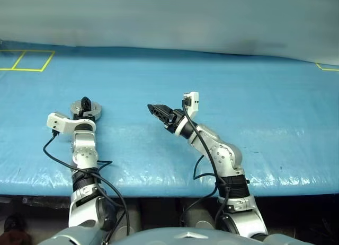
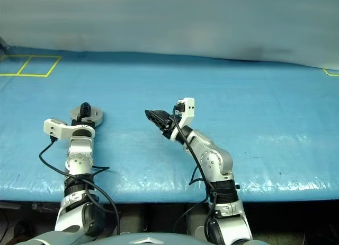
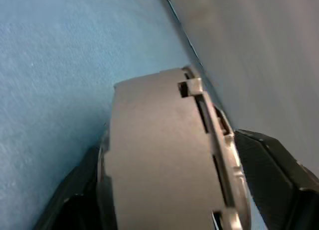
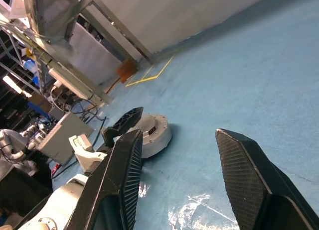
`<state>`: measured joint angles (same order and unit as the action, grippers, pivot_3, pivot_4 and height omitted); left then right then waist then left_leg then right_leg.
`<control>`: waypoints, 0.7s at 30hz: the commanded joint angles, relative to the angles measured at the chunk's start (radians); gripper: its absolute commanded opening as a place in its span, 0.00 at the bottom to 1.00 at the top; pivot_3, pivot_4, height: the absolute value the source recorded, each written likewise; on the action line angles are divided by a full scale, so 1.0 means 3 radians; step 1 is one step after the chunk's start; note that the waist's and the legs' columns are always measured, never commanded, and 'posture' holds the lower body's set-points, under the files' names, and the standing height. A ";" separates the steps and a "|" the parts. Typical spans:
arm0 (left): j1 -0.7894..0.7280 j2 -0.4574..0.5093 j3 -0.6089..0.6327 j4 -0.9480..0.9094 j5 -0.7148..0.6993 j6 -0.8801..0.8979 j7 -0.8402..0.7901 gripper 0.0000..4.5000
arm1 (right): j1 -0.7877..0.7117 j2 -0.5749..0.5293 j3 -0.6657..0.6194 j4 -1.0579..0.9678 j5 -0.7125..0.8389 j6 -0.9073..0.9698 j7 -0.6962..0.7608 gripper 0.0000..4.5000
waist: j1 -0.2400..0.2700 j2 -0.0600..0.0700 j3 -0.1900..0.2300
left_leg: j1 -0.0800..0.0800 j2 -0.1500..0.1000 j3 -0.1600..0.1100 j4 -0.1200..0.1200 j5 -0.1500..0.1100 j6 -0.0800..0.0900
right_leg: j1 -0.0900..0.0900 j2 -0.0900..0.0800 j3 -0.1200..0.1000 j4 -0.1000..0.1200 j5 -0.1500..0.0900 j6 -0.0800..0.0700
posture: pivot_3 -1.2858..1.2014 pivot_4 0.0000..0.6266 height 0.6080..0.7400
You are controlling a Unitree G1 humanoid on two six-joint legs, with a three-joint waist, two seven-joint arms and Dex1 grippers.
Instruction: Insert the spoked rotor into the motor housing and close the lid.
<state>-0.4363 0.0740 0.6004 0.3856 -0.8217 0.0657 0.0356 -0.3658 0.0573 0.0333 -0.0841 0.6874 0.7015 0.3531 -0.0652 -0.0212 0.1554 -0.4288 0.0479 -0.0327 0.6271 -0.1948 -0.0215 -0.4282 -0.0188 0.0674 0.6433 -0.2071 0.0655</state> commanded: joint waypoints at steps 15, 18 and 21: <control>0.0864 0.0454 -0.0888 -0.1618 0.0836 -0.0503 -0.0971 0.99 | -0.0036 -0.0581 0.0433 0.0010 -0.0874 -0.0923 0.0638 0.55 | 0.0130 -0.0006 -0.0003 | -0.0003 -0.0015 0.0004 0.0010 0.0003 -0.0005 | 0.0009 -0.0017 0.0001 -0.0008 -0.0002 -0.0005 | 0.52 0.24 1.00; 0.1022 0.0918 -0.1713 -0.1718 0.1348 -0.0266 -0.1647 0.99 | 0.0028 -0.0883 0.0310 0.0052 -0.0949 -0.1027 0.0760 0.55 | 0.0115 -0.0005 -0.0003 | -0.0001 -0.0022 0.0010 0.0009 0.0003 -0.0005 | 0.0011 -0.0023 0.0009 -0.0012 -0.0002 -0.0004 | 0.52 0.24 1.00; 0.1068 0.1266 -0.2248 -0.1712 0.1608 -0.0063 -0.2148 0.99 | 0.0118 -0.1167 0.0210 0.0045 -0.0935 -0.1103 0.0990 0.55 | 0.0072 0.0002 -0.0001 | 0.0001 -0.0018 0.0014 0.0000 0.0004 -0.0004 | 0.0002 -0.0021 0.0010 -0.0007 -0.0003 -0.0006 | 0.52 0.24 1.00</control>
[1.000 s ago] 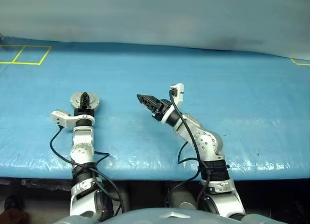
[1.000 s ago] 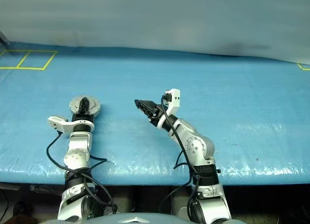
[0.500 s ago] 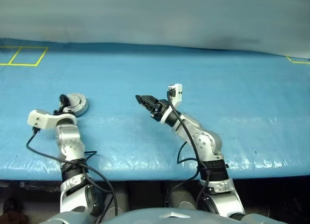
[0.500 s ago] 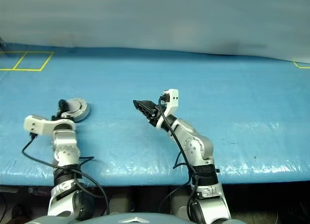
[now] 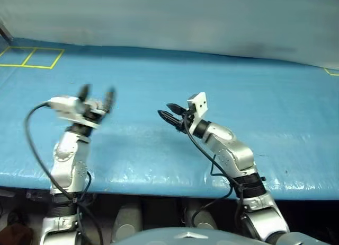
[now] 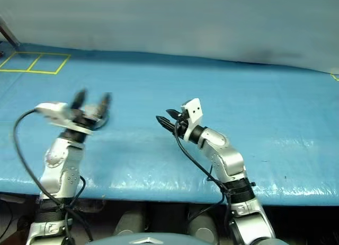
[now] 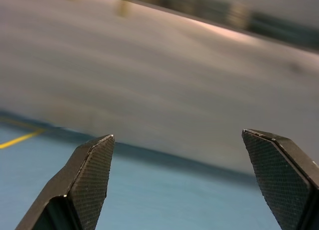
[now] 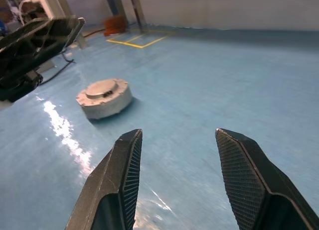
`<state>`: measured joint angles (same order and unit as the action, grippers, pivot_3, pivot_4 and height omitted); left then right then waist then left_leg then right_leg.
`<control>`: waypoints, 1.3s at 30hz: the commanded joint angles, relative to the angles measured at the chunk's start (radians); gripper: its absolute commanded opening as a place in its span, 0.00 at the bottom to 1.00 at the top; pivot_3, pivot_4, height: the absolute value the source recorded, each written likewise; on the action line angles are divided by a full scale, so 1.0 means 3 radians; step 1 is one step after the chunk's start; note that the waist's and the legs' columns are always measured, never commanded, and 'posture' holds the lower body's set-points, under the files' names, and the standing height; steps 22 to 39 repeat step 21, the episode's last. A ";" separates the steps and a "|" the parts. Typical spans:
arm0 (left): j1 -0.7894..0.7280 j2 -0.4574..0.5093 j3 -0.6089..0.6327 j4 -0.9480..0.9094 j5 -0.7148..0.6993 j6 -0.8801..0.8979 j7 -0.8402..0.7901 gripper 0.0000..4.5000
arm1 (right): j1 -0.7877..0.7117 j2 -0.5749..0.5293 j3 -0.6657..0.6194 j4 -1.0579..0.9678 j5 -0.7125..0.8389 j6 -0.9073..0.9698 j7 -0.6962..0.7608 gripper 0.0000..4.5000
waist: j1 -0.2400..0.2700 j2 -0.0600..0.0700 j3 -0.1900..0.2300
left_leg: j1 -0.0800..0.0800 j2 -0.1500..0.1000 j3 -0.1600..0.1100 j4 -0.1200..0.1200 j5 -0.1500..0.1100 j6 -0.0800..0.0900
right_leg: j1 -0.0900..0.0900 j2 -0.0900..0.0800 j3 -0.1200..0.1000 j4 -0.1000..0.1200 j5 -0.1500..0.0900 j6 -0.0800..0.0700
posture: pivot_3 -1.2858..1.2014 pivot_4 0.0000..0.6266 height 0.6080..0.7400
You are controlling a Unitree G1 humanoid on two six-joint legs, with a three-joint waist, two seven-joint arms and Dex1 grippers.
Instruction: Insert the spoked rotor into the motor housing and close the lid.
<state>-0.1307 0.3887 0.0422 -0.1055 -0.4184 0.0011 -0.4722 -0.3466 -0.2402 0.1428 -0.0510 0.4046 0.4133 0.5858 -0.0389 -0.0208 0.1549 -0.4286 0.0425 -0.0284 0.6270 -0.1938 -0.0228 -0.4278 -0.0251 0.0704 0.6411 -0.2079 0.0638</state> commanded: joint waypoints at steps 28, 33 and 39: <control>-0.0095 0.0294 -0.0545 0.0427 0.0655 0.0044 -0.0916 1.00 | 0.0150 -0.0382 -0.0006 0.0059 -0.0621 -0.0316 0.0134 1.00 | -0.0035 0.0007 0.0005 | 0.0003 0.0023 -0.0005 0.0004 -0.0001 0.0003 | -0.0002 0.0027 0.0003 0.0012 -0.0008 -0.0012 | 0.52 0.24 1.00; -0.0095 0.0294 -0.0545 0.0427 0.0655 0.0044 -0.0916 1.00 | 0.0150 -0.0382 -0.0006 0.0059 -0.0621 -0.0316 0.0134 1.00 | -0.0035 0.0007 0.0005 | 0.0003 0.0023 -0.0005 0.0004 -0.0001 0.0003 | -0.0002 0.0027 0.0003 0.0012 -0.0008 -0.0012 | 0.52 0.24 1.00; -0.0095 0.0294 -0.0545 0.0427 0.0655 0.0044 -0.0916 1.00 | 0.0150 -0.0382 -0.0006 0.0059 -0.0621 -0.0316 0.0134 1.00 | -0.0035 0.0007 0.0005 | 0.0003 0.0023 -0.0005 0.0004 -0.0001 0.0003 | -0.0002 0.0027 0.0003 0.0012 -0.0008 -0.0012 | 0.52 0.24 1.00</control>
